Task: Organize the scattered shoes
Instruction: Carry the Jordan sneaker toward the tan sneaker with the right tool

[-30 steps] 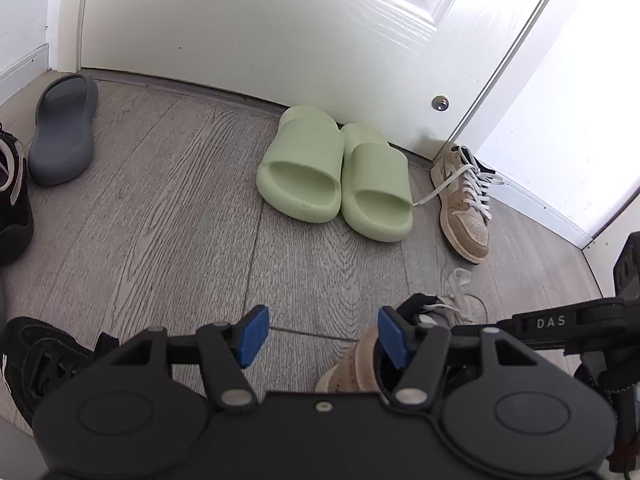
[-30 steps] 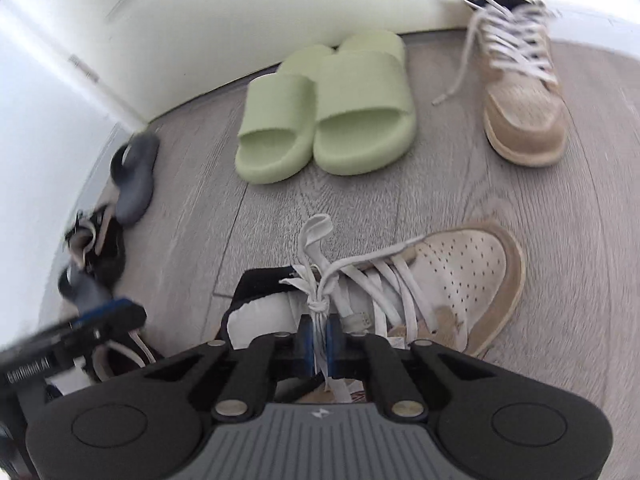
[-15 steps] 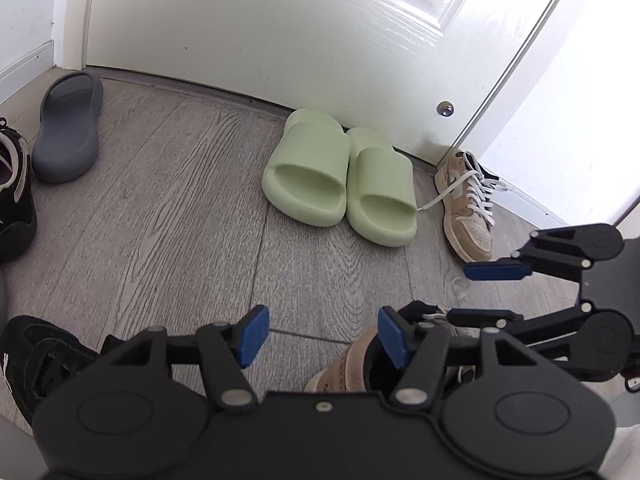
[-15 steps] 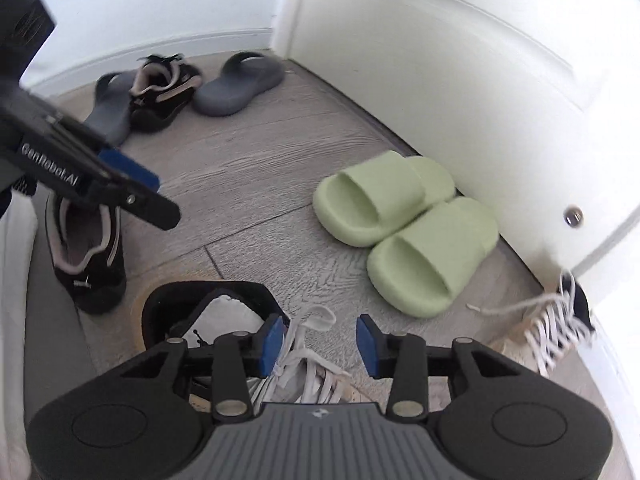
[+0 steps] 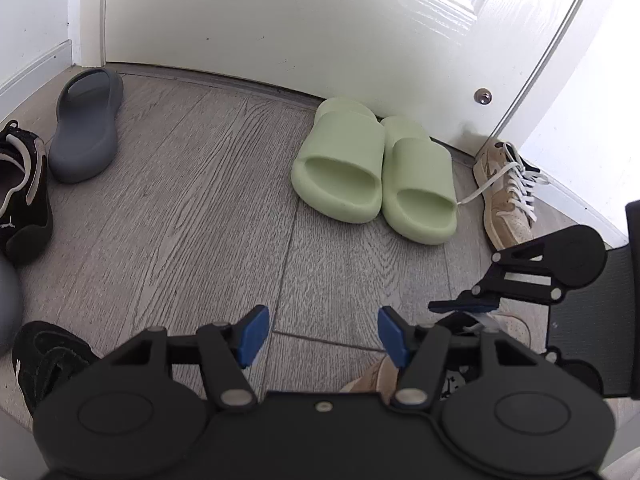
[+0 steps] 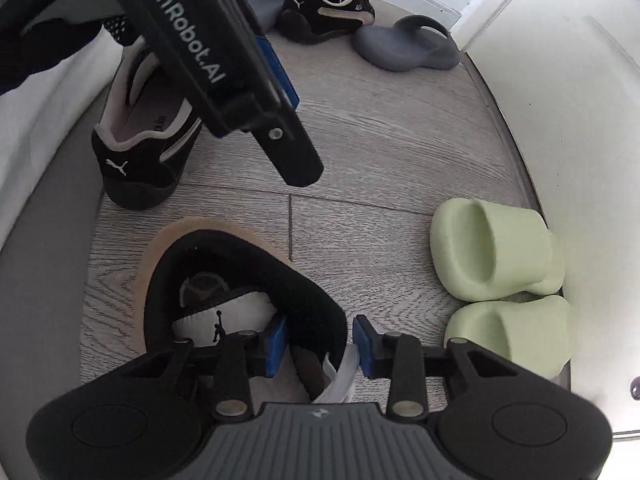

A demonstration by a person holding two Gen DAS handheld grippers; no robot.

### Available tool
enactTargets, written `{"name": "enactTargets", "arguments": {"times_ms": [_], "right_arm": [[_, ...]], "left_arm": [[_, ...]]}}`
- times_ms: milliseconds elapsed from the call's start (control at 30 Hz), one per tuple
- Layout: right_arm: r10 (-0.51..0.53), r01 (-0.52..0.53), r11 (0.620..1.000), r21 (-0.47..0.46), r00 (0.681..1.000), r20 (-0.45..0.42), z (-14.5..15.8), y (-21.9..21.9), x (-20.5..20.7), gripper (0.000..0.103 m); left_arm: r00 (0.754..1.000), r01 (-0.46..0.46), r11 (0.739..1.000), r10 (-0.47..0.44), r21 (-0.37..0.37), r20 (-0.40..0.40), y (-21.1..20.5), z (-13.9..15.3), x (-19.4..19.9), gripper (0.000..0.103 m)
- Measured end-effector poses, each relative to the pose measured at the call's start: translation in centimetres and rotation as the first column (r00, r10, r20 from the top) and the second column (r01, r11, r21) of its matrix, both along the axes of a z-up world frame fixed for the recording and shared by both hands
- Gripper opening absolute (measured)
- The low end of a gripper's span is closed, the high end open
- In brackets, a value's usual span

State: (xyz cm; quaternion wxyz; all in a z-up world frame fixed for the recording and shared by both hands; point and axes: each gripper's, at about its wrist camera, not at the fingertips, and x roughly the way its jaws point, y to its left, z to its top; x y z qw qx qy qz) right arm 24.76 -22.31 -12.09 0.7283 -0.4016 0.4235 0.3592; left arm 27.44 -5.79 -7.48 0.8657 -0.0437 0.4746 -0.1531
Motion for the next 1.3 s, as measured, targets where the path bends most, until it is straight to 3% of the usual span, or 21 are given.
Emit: {"name": "enactTargets", "arguments": {"times_ms": [200,333,400,633,667,700,733,800,900,1067,1100,1133,1167,1267,1300], "right_arm": [[-0.188,0.188,0.980,0.070,0.982,-0.004,0.3,-0.9,-0.2,0.030],[-0.323,0.321,0.943,0.089,0.947,0.009,0.4,-1.9,-0.3,0.027],[-0.409,0.406,0.908,0.106,0.913,0.007,0.5,-3.1,-0.2,0.025],[-0.744,0.741,0.656,0.142,0.667,-0.047,1.0,-8.9,0.4,0.020],[-0.751,0.751,0.642,0.154,0.657,-0.068,1.1,-10.0,0.3,0.021],[-0.742,0.742,0.652,0.156,0.667,-0.071,1.1,-10.6,0.2,0.027],[-0.732,0.731,0.664,0.157,0.678,-0.067,1.2,-11.2,0.1,0.038],[-0.742,0.743,0.647,0.169,0.665,-0.084,1.0,-11.9,0.3,0.046],[-0.761,0.769,0.608,0.194,0.635,-0.130,0.8,-12.6,0.7,0.046],[-0.742,0.745,0.640,0.188,0.663,-0.101,0.3,-11.5,0.8,0.045],[-0.737,0.739,0.649,0.181,0.670,-0.093,0.0,-11.1,1.0,0.042],[-0.735,0.739,0.651,0.175,0.671,-0.097,-0.3,-10.8,1.1,0.030],[-0.740,0.750,0.635,0.188,0.660,-0.133,-0.4,-10.7,1.2,0.018],[-0.790,0.806,0.547,0.228,0.587,-0.180,-0.4,-11.0,0.9,0.015],[-0.814,0.836,0.488,0.250,0.540,-0.216,-0.3,-11.5,0.9,0.014]], "left_arm": [[0.997,0.077,0.997,-0.077,0.025,0.026,-0.8,0.1,-1.2,0.061],[0.990,0.131,0.990,-0.133,0.053,0.041,-1.5,0.2,-2.0,0.061],[0.986,0.155,0.985,-0.158,0.071,0.045,-1.9,0.1,-2.4,0.061],[0.976,0.205,0.973,-0.210,0.102,0.048,-2.8,-0.2,-3.2,0.061],[0.975,0.210,0.972,-0.216,0.106,0.047,-2.9,-0.3,-3.3,0.061],[0.974,0.216,0.970,-0.222,0.109,0.047,-3.0,-0.3,-3.4,0.061],[0.973,0.222,0.969,-0.228,0.112,0.047,-3.1,-0.4,-3.4,0.061],[0.970,0.233,0.965,-0.240,0.119,0.046,-3.4,-0.5,-3.6,0.061],[0.965,0.250,0.960,-0.257,0.128,0.045,-3.8,-0.6,-3.9,0.061],[0.958,0.276,0.950,-0.285,0.144,0.043,-4.3,-0.9,-4.2,0.061],[0.957,0.278,0.949,-0.287,0.147,0.043,-4.8,-0.9,-4.3,0.061],[0.956,0.279,0.948,-0.289,0.150,0.043,-5.3,-0.9,-4.4,0.061],[0.956,0.280,0.948,-0.289,0.151,0.042,-5.4,-1.0,-4.5,0.061],[0.957,0.277,0.949,-0.285,0.148,0.042,-5.2,-1.0,-4.5,0.061],[0.958,0.274,0.951,-0.283,0.146,0.042,-5.1,-0.9,-4.5,0.061]]}}
